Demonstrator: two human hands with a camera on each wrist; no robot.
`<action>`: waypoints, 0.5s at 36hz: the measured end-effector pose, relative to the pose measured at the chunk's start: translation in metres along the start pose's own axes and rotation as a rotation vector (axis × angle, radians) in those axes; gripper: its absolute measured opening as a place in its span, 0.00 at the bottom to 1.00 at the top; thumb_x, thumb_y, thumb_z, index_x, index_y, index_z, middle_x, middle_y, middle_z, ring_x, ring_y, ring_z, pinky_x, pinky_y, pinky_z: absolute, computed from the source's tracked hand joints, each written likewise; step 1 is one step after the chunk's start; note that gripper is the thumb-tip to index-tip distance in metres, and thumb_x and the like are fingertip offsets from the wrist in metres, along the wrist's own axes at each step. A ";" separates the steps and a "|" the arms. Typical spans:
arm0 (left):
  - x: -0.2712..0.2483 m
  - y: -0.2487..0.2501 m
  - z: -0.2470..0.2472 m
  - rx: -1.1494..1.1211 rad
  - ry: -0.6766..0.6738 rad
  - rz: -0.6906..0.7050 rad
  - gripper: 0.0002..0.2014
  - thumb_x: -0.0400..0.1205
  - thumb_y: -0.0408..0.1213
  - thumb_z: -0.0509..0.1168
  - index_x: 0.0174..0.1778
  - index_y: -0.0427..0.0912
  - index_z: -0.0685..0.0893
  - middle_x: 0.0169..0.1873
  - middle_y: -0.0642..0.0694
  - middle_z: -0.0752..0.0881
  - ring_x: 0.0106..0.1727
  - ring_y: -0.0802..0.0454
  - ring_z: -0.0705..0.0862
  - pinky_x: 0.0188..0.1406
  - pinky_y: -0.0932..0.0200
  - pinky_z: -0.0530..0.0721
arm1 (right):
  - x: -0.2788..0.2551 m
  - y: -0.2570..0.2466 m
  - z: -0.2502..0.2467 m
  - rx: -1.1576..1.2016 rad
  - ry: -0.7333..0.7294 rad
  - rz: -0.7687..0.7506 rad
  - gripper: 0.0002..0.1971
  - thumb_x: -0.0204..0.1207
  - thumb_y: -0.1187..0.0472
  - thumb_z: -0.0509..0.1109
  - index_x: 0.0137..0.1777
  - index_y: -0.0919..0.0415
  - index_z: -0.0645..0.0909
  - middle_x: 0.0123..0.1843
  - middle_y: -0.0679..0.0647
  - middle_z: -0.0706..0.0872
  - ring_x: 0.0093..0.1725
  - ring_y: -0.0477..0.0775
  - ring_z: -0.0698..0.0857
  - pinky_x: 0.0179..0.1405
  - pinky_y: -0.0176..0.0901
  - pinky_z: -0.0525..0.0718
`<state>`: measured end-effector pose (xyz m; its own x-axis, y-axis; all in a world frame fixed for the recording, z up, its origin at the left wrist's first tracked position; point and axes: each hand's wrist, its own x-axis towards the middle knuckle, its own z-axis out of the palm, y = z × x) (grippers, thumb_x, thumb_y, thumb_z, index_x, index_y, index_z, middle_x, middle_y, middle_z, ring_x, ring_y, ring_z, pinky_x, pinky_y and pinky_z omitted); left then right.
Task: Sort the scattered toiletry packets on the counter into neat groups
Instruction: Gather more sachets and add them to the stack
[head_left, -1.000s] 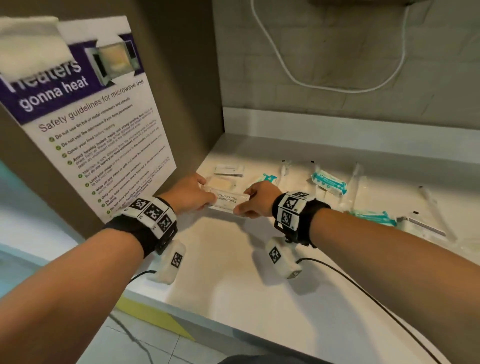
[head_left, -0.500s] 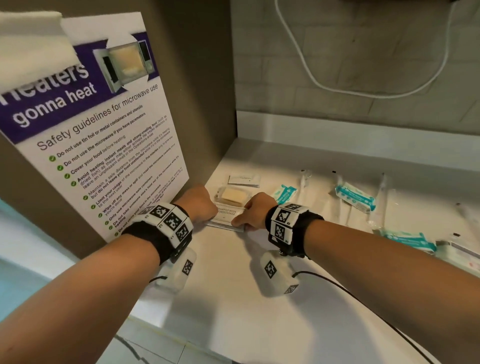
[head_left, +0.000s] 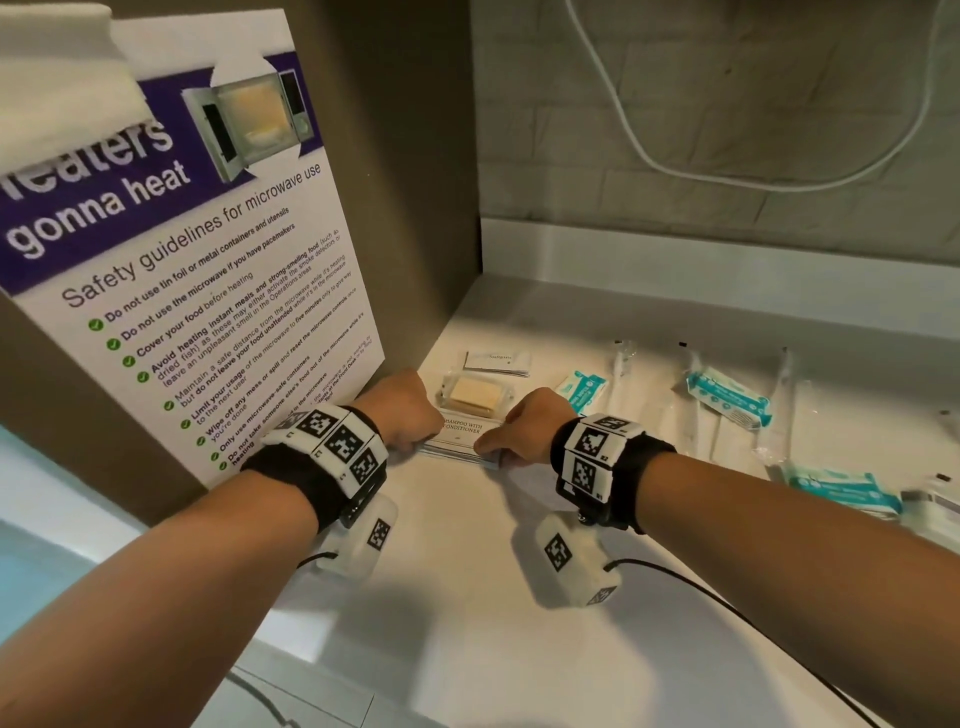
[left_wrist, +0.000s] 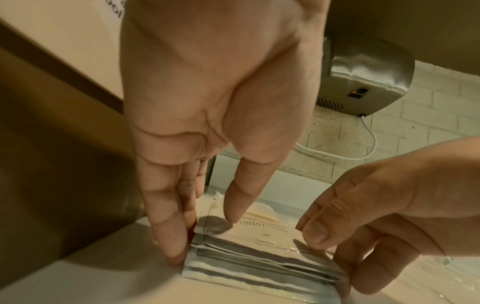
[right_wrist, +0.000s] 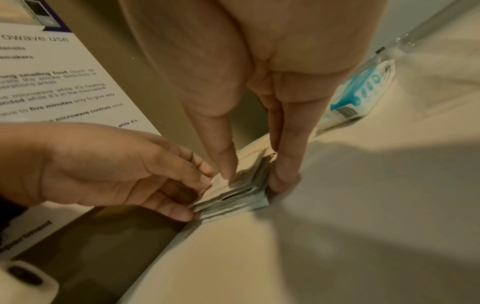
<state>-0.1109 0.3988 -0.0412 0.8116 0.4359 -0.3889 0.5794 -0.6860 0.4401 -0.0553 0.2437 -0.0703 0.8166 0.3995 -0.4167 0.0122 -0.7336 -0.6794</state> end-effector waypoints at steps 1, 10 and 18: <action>0.001 -0.001 0.000 -0.004 0.002 -0.002 0.20 0.73 0.27 0.68 0.62 0.32 0.79 0.44 0.37 0.88 0.46 0.40 0.91 0.50 0.41 0.91 | 0.001 0.000 0.000 0.008 -0.004 0.001 0.15 0.62 0.52 0.82 0.46 0.58 0.89 0.41 0.51 0.93 0.45 0.51 0.92 0.52 0.44 0.89; 0.006 0.002 -0.001 0.046 0.019 0.017 0.18 0.75 0.26 0.67 0.62 0.31 0.80 0.37 0.41 0.86 0.37 0.43 0.83 0.32 0.57 0.82 | 0.001 0.001 -0.004 0.022 -0.026 -0.024 0.14 0.67 0.53 0.79 0.50 0.59 0.89 0.42 0.51 0.93 0.45 0.50 0.92 0.51 0.42 0.90; 0.021 0.025 -0.030 0.144 0.132 0.159 0.19 0.81 0.31 0.64 0.69 0.40 0.76 0.64 0.41 0.81 0.62 0.43 0.81 0.52 0.56 0.76 | -0.002 -0.007 -0.048 -0.101 0.044 -0.104 0.12 0.71 0.52 0.76 0.46 0.62 0.85 0.40 0.55 0.91 0.40 0.52 0.90 0.41 0.42 0.89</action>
<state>-0.0774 0.4082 -0.0145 0.8998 0.3820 -0.2109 0.4350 -0.8239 0.3633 -0.0289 0.2218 -0.0355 0.8324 0.4533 -0.3189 0.1539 -0.7418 -0.6527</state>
